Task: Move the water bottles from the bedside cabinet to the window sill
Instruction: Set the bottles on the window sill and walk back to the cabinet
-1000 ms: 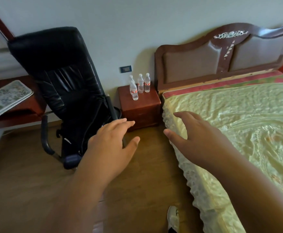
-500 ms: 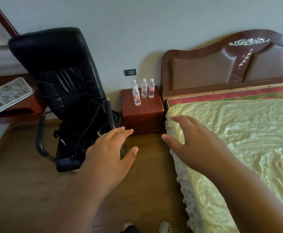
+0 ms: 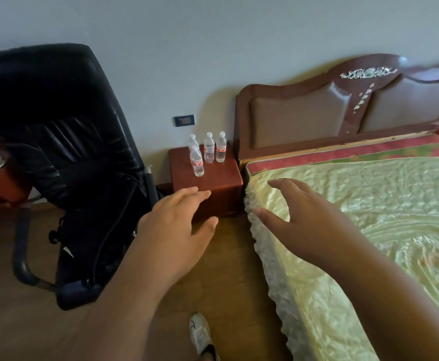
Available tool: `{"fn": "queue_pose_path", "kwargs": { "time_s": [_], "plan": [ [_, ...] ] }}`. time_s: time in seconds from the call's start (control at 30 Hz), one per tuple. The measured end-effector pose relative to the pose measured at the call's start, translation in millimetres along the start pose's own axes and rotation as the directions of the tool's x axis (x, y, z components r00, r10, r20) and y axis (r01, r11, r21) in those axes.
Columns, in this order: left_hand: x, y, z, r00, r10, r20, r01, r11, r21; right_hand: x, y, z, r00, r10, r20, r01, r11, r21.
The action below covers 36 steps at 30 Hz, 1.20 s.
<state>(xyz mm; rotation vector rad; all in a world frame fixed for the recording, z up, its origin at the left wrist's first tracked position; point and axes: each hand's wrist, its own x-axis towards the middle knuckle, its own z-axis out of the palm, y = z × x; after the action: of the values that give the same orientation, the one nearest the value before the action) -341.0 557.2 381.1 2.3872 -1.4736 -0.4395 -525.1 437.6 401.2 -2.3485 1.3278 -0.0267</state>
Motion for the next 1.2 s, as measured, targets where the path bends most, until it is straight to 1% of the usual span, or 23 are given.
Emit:
{"fn": "queue_pose_path", "kwargs": {
  "time_s": [0.1,0.23,0.43,0.53,0.67,0.77,0.87,1.0,1.1,1.2],
  "plan": [
    [36.8,-16.3,-22.8,1.0,0.006,-0.028,-0.006,1.0,0.009,32.9,-26.0,-7.9,0.999,-0.009,-0.041,0.008,1.0,-0.02],
    [78.4,-39.0,-42.8,1.0,0.019,-0.019,-0.019,1.0,0.007,71.2,-52.7,-10.6,0.997,0.005,-0.075,-0.005,1.0,0.0],
    [121.8,-64.6,-51.0,0.999,0.026,0.022,-0.026,1.0,0.006,112.7,-72.1,0.5,0.999,0.017,-0.029,-0.016,1.0,0.005],
    [142.7,-68.1,-56.4,0.999,0.024,0.026,-0.024,1.0,0.012,138.0,-75.6,-3.5,0.999,-0.002,-0.041,0.003,1.0,0.018],
    [176.9,-67.4,-58.2,1.0,0.006,-0.003,-0.006,1.0,-0.003,176.5,-69.7,-12.5,0.998,-0.012,-0.068,0.014,1.0,0.025],
    [203.2,-59.1,-55.5,1.0,-0.003,-0.025,0.003,1.0,-0.001,206.1,-58.3,-18.9,0.998,-0.029,-0.054,0.031,0.998,0.047],
    [231.1,-45.1,-54.9,0.999,-0.022,-0.041,0.022,1.0,0.012,240.5,-42.7,-30.9,0.998,-0.057,-0.037,0.059,0.996,0.066],
    [271.0,-20.3,-58.4,0.996,-0.017,-0.092,0.019,1.0,0.024,290.2,-21.5,-54.9,0.994,-0.089,-0.068,0.096,0.99,0.102],
    [300.5,-5.9,-58.9,0.99,-0.029,-0.137,0.033,0.999,0.028,323.0,-9.9,-67.2,0.99,-0.127,-0.066,0.132,0.987,0.093],
    [320.9,3.9,-52.6,0.986,-0.06,-0.154,0.064,0.998,0.02,349.9,1.7,-72.3,0.986,-0.162,-0.037,0.164,0.983,0.084]
  ]
}}
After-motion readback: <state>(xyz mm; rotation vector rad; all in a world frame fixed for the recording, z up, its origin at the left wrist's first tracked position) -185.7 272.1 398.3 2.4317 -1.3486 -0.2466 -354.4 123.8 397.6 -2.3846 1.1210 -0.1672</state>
